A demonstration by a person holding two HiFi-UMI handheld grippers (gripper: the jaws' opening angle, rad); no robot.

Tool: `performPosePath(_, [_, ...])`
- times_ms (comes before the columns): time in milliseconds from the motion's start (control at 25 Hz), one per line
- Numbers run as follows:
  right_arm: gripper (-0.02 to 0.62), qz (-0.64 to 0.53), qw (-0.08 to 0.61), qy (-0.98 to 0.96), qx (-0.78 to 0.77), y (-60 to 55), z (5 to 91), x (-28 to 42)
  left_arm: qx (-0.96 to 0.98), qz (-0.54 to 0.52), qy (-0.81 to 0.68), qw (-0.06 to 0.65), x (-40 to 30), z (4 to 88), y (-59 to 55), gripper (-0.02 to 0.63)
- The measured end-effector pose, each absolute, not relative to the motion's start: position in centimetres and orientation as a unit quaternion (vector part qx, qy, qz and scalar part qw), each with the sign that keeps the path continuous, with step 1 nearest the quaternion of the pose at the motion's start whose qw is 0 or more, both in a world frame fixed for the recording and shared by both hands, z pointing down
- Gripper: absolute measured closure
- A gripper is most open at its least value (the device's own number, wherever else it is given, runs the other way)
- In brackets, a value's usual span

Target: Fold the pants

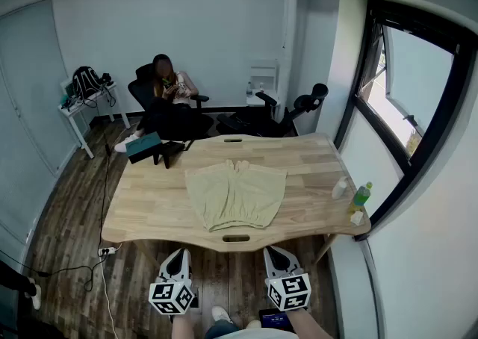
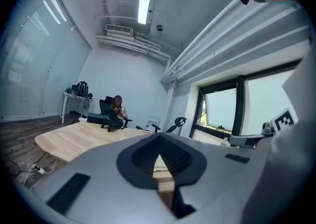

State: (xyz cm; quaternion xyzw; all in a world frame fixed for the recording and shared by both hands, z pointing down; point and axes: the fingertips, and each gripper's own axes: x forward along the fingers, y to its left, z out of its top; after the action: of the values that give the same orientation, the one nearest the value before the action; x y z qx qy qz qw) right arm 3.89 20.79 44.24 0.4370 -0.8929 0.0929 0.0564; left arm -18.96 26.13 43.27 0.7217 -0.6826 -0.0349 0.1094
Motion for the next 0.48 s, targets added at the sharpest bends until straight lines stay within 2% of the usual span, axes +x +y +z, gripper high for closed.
performPosePath(480, [0.591,0.142,0.027,-0.892,0.429,20.48,44.26,4.56,0.716,-0.012,-0.692,0.093,-18.66,42.71,26.82,0.600])
